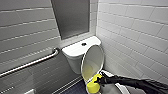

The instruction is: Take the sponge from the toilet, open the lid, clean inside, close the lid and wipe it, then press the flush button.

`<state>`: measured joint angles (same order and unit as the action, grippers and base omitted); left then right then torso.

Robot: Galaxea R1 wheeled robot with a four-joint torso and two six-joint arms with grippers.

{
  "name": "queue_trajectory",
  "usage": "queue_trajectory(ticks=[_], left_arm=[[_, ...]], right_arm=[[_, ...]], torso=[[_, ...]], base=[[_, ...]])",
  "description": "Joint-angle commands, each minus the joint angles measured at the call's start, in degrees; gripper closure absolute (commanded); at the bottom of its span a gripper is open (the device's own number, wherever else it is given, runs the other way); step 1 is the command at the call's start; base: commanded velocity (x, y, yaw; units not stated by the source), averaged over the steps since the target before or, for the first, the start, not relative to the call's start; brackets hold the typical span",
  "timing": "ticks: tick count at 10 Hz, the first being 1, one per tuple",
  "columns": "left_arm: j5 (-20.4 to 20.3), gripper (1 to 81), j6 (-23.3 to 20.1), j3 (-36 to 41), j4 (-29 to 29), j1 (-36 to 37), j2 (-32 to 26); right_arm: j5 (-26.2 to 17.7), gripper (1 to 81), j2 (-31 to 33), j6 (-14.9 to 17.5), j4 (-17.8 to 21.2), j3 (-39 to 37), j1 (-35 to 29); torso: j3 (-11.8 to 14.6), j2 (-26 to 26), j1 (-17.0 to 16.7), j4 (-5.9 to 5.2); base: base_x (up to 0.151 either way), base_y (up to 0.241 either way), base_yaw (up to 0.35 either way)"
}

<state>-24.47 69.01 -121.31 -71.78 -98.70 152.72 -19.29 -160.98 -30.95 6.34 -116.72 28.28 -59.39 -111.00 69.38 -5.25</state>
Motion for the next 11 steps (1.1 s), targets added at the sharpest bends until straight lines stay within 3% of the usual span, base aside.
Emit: queue_trajectory(ticks=[1, 2, 5, 11], left_arm=[[0.91, 1.0, -0.02, 0.81, -0.91, -1.2, -0.92], [0.91, 1.0, -0.1, 0.81, -0.91, -1.2, -0.84], [0.82, 1.0, -0.02, 0.81, -0.91, -1.28, -1.01], [0.74, 1.0, -0.02, 0.81, -1.0, -1.37, -1.45]], right_arm=[[0.81, 81.1, -0.42, -0.42, 0.78, 1.34, -8.11], [4.51, 81.1, -0.69, -2.88, 1.4, 1.42, -6.79], [12.6, 81.1, -2.18, -8.25, 1.57, 0.98, -1.52], [13.22, 81.1, 1.42, -8.16, 1.31, 1.07, 5.08]], torso=[[0.0, 0.0, 0.0, 0.09], [0.06, 0.0, 0.0, -0.92], [0.06, 0.0, 0.0, -1.09], [0.06, 0.0, 0.0, -1.09]], base=[[0.0, 0.0, 0.0], [0.0, 0.0, 0.0], [0.0, 0.0, 0.0], [0.0, 0.0, 0.0]])
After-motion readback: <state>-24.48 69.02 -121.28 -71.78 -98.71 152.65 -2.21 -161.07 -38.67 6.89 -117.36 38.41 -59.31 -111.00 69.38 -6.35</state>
